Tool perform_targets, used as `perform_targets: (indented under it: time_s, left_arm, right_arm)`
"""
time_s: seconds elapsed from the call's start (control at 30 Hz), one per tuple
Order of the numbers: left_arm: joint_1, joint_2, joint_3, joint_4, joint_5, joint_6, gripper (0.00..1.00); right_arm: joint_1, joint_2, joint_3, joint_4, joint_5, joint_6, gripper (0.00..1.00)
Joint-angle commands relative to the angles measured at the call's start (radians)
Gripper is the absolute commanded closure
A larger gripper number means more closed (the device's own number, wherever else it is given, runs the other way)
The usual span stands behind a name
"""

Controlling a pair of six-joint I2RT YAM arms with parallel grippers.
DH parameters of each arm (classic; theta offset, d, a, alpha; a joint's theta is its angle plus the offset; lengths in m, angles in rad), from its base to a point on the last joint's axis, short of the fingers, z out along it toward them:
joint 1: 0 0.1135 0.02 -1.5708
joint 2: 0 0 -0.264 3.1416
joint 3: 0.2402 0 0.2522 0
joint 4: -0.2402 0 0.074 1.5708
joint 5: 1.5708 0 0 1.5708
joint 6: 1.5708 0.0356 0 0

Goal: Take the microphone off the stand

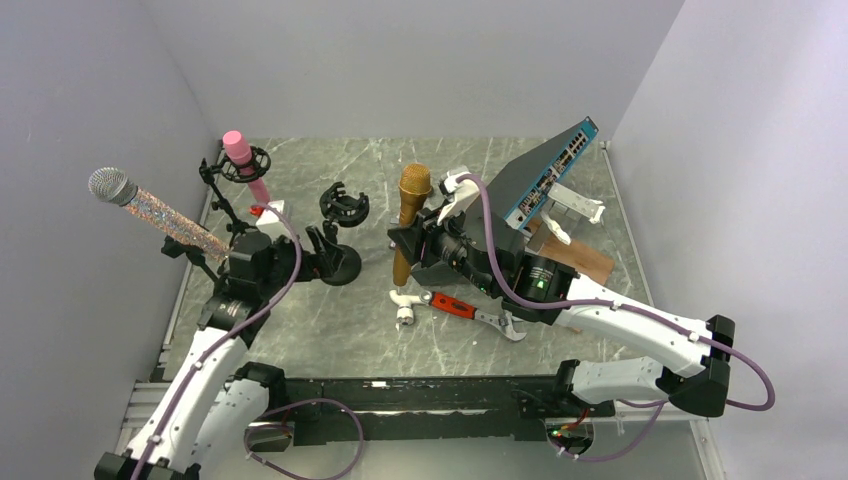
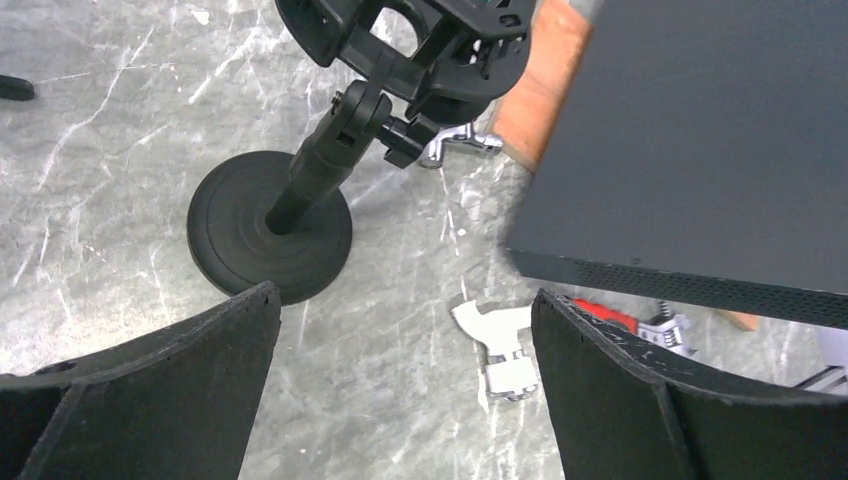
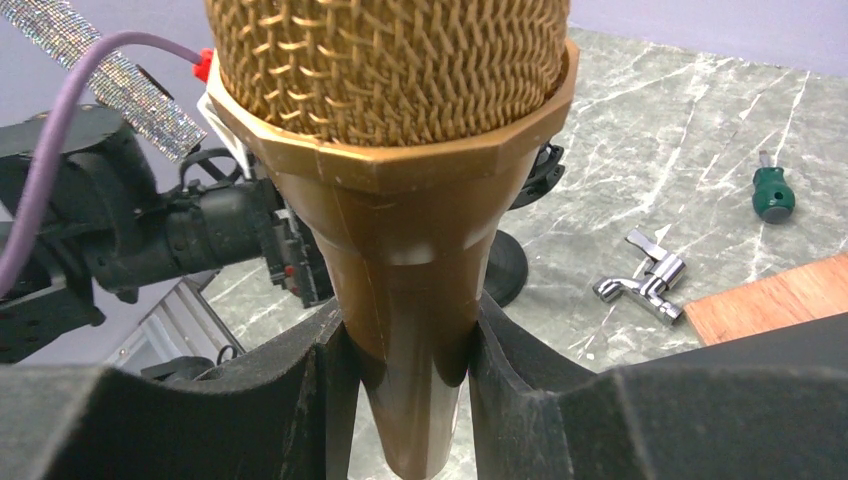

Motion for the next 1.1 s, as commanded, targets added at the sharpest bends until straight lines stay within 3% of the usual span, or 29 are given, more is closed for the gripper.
perform_targets:
  time_s: [0.0, 0.17, 0.37, 0.5, 0.7, 0.97, 1.07]
  left_arm:
    - [-0.006, 0.069, -0.040, 0.102, -0.005, 0.066, 0.01]
    - [-0.059, 0.050, -0.228, 0.395, -0.101, 0.013, 0.02]
    - [-0.151, 0.109, -0.349, 0.650, -0.392, 0.089, 0.09]
    - [-0.150, 0.197, -0.390, 0.827, -0.419, 0.113, 0.22]
    - [-0.150, 0.355, -0.345, 0.929, -0.427, 0.119, 0.34]
    - [-0.151, 0.524, -0.262, 1.026, -0.380, 0.135, 0.36]
    - [-0.151, 0.579, -0.223, 1.011, -0.393, 0.131, 0.45]
  right_arm:
    - [0.003, -0.012, -0.001, 0.076, 0.005, -0.001, 1.00]
    - [0.003, -0.015, -0.034, 0.099, -0.007, 0.014, 1.00]
    - [0.003, -0.003, -0.023, 0.099, -0.023, 0.013, 1.00]
    - [0.002, -0.021, -0.037, 0.100, -0.020, 0.016, 1.00]
    - [0.003, -0.071, -0.061, 0.094, 0.000, 0.012, 1.00]
    - [0.001, -0.135, -0.102, 0.097, 0.049, -0.012, 1.00]
    - [0.001, -0.141, -0.099, 0.087, 0.066, -0.023, 1.00]
